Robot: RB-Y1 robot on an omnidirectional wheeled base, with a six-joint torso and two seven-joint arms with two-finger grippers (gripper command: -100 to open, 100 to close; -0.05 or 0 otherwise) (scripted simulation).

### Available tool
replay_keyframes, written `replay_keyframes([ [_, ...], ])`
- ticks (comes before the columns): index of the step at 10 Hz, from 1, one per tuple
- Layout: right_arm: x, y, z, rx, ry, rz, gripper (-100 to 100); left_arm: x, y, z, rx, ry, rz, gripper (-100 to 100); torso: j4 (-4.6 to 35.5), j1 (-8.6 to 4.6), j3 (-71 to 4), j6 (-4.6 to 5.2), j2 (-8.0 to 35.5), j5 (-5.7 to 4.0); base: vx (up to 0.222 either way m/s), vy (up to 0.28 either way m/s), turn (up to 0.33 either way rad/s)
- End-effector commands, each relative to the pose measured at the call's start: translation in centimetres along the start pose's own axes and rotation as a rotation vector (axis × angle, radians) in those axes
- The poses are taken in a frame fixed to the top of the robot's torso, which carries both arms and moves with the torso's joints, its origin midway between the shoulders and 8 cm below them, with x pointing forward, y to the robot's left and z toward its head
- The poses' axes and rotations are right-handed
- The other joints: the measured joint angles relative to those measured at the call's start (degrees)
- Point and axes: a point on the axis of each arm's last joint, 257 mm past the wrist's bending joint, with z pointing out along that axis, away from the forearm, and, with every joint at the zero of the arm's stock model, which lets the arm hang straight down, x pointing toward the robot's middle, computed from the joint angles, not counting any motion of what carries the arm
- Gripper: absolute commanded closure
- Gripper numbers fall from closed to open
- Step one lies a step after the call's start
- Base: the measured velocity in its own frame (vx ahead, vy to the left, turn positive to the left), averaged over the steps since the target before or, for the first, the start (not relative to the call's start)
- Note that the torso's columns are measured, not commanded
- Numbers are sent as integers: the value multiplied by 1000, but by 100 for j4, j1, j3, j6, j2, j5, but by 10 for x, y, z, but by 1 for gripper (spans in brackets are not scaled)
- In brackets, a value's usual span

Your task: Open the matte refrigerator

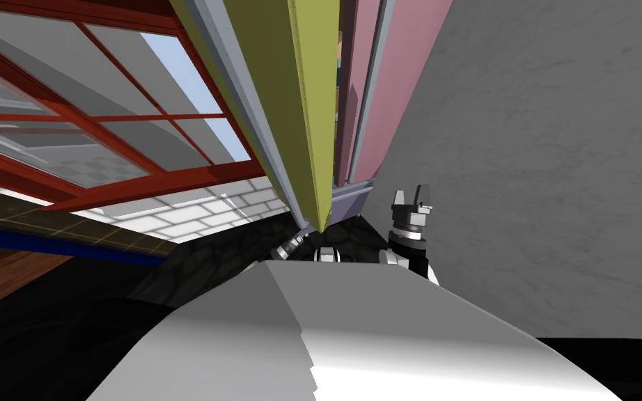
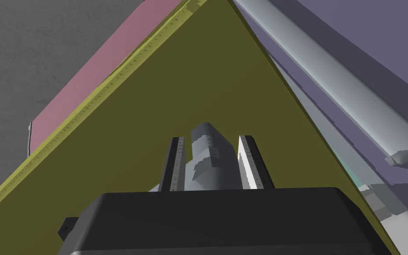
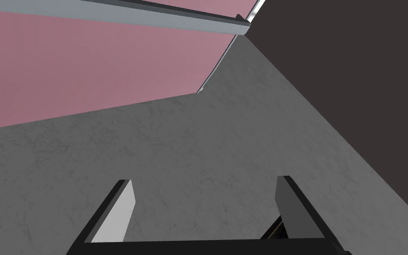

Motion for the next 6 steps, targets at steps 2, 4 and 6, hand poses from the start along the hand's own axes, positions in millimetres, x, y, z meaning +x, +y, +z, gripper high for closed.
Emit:
replay_keyframes([
  [2, 0, 0, 0, 0, 0, 0, 0, 2, -20, -9, 18, 26, 3, -100, -27, -66, -5, 2, -13, -7, 32, 34, 88],
  [4, 0, 0, 0, 0, 0, 0, 0, 1, -34, -14, 28, 35, 5, -100, -34, -93, 18, 30, 15, -3, 56, -28, 75],
  [6, 0, 0, 0, 0, 0, 0, 0, 0, -46, -18, 32, 46, 6, -100, -28, -70, 26, 22, 35, -1, 42, -20, 34],
])
